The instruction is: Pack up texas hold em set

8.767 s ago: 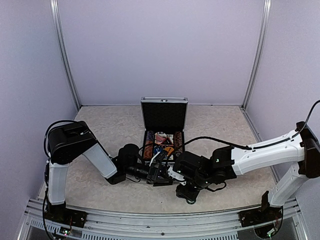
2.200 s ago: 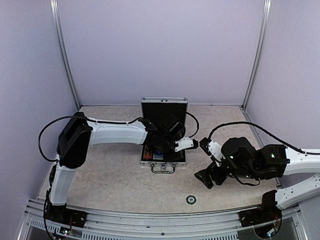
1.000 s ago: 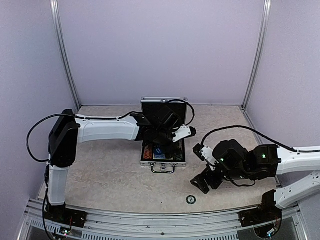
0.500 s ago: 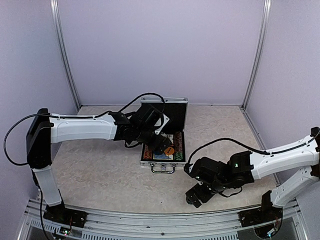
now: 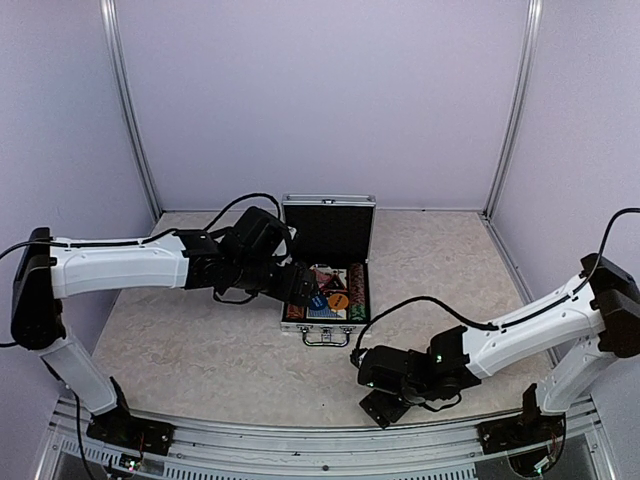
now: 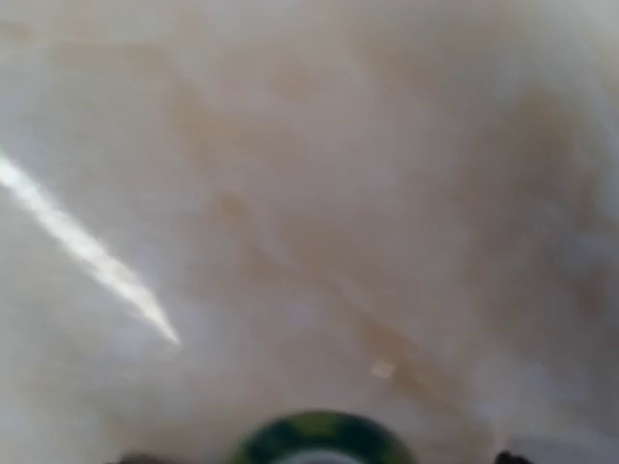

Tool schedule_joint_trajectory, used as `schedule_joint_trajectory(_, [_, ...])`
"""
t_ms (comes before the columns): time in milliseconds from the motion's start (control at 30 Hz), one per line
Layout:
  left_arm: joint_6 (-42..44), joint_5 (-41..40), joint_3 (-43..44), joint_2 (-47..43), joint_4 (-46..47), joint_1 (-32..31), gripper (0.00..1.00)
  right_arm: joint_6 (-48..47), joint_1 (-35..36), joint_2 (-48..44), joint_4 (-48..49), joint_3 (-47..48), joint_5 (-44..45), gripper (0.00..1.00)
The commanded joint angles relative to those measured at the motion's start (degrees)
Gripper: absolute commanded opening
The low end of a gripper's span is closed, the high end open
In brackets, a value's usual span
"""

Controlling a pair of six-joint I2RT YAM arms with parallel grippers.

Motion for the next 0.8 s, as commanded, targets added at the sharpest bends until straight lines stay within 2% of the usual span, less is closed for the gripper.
schedule_joint_trajectory(0, [-3.1,0.8,-0.8,-2.8,1.7,-0.2,0.99,-0.3,2.3,4.7,1.2,0.6,1.8,0.78])
schedule_joint_trajectory(167, [-3.2,1.0,-0.8,-3.3,1.5,-0.2,0.99,1.8,3.3,6.7,0.4,0.8,1.3,0.73])
schedule_joint_trajectory(300, [-3.6,1.2,-1.4,-3.8,1.7,-0.4,0.99,5.2,3.3,4.0,-0.5,-0.9,1.5,0.78])
schedule_joint_trajectory(500, [-3.8,1.1,-1.8,-4.2,2.0,-0.6,0.99,7.4,3.3,0.2,-0.9,-2.6,1.3,0.79])
schedule_joint_trajectory(600, [-4.0,1.1,-1.8,-4.1,2.0,-0.9,0.99,7.7,3.3,0.2,-0.9,-3.0,0.8,0.76])
schedule_joint_trajectory(767, [-4.2,1.0,-2.1,-4.2,2.0,-0.9,0.99,8.0,3.3,0.2,0.9,-4.6,-1.0,0.65])
